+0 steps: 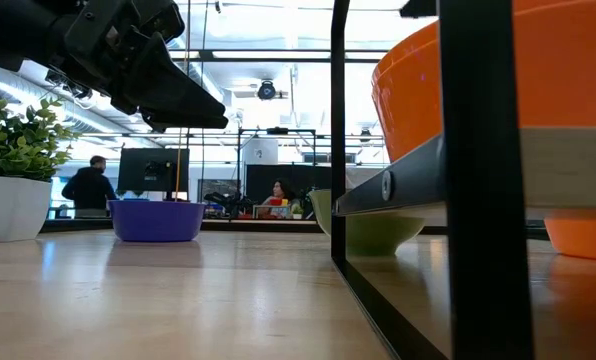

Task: Pick & Place Mini bowls
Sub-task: Stack the white bowl on the white bowl on the shelf

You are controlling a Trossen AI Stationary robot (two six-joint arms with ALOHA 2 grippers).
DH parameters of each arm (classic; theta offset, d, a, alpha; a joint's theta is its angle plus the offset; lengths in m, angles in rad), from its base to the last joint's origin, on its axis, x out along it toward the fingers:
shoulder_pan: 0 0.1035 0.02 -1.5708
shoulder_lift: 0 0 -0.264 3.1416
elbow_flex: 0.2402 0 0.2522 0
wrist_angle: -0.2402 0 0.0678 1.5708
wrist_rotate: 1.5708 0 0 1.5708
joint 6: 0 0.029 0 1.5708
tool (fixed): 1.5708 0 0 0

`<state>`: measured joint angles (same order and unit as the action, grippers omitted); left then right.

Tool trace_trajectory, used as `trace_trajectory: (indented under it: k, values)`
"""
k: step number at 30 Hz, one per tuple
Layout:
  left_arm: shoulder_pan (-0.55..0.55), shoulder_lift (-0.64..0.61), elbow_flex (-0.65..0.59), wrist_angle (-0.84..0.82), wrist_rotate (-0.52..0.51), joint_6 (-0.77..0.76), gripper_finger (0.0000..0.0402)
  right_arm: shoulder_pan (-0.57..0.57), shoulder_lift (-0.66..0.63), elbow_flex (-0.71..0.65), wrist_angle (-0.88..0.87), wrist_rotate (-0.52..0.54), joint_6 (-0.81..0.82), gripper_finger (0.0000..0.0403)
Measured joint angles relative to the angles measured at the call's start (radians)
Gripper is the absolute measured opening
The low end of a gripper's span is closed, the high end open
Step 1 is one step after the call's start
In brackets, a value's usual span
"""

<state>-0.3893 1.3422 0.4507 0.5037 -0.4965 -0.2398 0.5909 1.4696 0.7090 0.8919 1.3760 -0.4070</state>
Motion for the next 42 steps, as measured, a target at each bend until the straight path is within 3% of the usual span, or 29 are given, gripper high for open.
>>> trace_trajectory:
  k: [5, 7, 12, 15, 18, 21, 27, 37, 42]
  values:
    - [0.000, 0.000, 0.000, 0.000, -0.002, 0.000, 0.0177, -0.037, -0.024, 0.000, -0.235, -0.450, 0.508, 0.0004]
    - [0.000, 0.000, 0.000, 0.000, -0.006, 0.000, 0.0177, -0.076, -0.051, 0.000, -0.357, -0.562, 0.631, 0.0004]
    - [0.000, 0.000, 0.000, 0.000, -0.007, 0.000, 0.0177, -0.160, -0.204, 0.000, -0.673, -0.803, 0.743, 0.0004]
    - [0.000, 0.000, 0.000, 0.000, -0.008, 0.000, 0.0177, -0.235, -0.311, 0.000, -0.872, -1.000, 0.816, 0.0004]
    - [0.000, 0.000, 0.000, 0.000, -0.008, 0.000, 0.0177, -0.304, -0.368, 0.000, -1.035, -1.225, 0.776, 0.0004]
    - [0.000, 0.000, 0.000, 0.000, -0.024, 0.011, 0.0177, -0.337, -0.368, 0.000, -1.104, -1.344, 0.643, 0.0005]
    - [0.007, 0.000, 0.000, 0.000, -0.047, 0.016, 0.0177, -0.341, -0.272, 0.053, -1.208, -1.412, 0.381, 0.0035]
    - [0.034, 0.000, 0.000, -0.003, -0.024, 0.015, 0.0177, -0.337, -0.003, 0.263, -1.437, -1.375, -0.044, 0.0121]
    - [0.034, 0.000, 0.000, -0.008, -0.023, 0.014, 0.0177, -0.332, 0.091, 0.308, -1.494, -1.317, -0.253, 0.0138]
